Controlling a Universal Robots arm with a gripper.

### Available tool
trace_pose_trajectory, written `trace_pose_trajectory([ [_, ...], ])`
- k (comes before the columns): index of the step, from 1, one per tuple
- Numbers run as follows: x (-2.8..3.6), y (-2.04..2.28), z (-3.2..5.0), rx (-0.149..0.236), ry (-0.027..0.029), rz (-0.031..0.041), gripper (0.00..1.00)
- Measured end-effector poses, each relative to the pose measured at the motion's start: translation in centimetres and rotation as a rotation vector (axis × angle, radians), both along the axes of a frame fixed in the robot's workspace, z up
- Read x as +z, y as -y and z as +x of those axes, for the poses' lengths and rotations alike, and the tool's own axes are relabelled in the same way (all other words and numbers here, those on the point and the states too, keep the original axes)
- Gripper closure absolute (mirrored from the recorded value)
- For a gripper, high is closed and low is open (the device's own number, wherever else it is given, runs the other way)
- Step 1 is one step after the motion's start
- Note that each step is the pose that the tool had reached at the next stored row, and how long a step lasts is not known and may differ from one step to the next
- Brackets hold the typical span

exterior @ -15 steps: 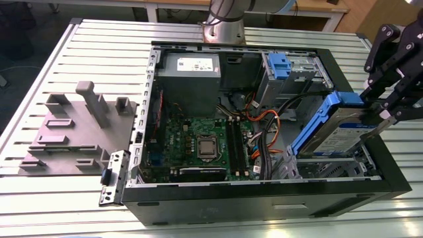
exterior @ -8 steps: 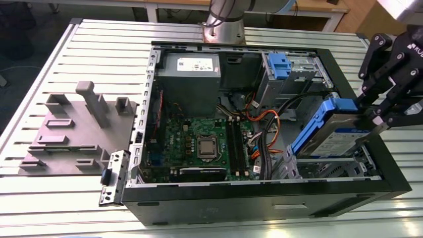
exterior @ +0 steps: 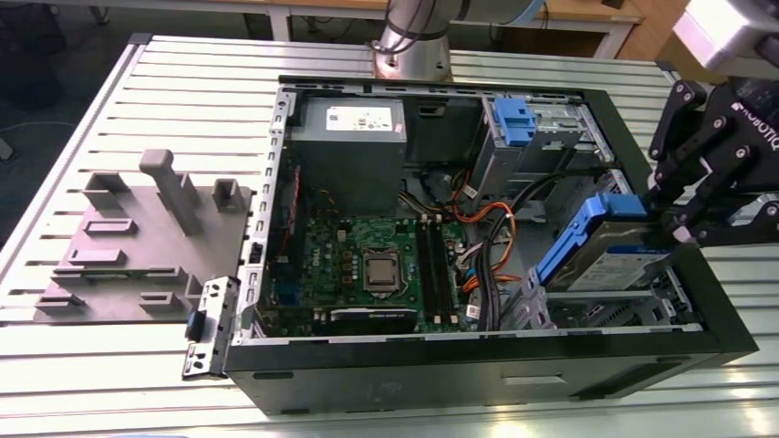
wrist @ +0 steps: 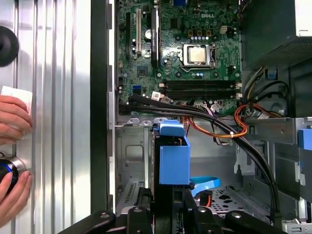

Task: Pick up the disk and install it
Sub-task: 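Insert the disk into the insertion slot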

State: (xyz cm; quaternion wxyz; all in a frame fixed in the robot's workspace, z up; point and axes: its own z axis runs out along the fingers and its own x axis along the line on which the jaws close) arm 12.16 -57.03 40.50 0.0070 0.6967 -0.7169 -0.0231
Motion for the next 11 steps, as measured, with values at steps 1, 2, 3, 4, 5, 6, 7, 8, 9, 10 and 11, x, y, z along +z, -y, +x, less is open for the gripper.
trace_pose_trajectory([
  [1, -0.18, 0.01, 0.00, 0.000, 0.0000, 0.0001, 0.65],
  [2, -0.37, 0.01, 0.00, 0.000, 0.0000, 0.0002, 0.65],
  [3, -0.56, 0.02, 0.00, 0.000, 0.0000, 0.0001, 0.65],
  [4, -0.73, 0.03, 0.00, 0.000, 0.0001, 0.0000, 0.65],
  [5, -0.91, 0.03, 0.00, 0.000, 0.0000, -0.0001, 0.65],
  [6, -1.09, 0.04, 0.00, 0.000, 0.0000, 0.0000, 0.65],
  [7, -1.27, 0.05, 0.00, 0.000, 0.0000, 0.0000, 0.65],
  [8, -1.45, 0.06, 0.00, 0.000, 0.0000, 0.0000, 0.65],
  [9, -1.63, 0.07, 0.00, 0.000, 0.0000, 0.0001, 0.65],
  [10, -1.83, 0.08, 0.00, 0.000, 0.0000, 0.0000, 0.65],
  [11, -2.01, 0.08, 0.00, 0.000, 0.0000, 0.0001, 0.65],
])
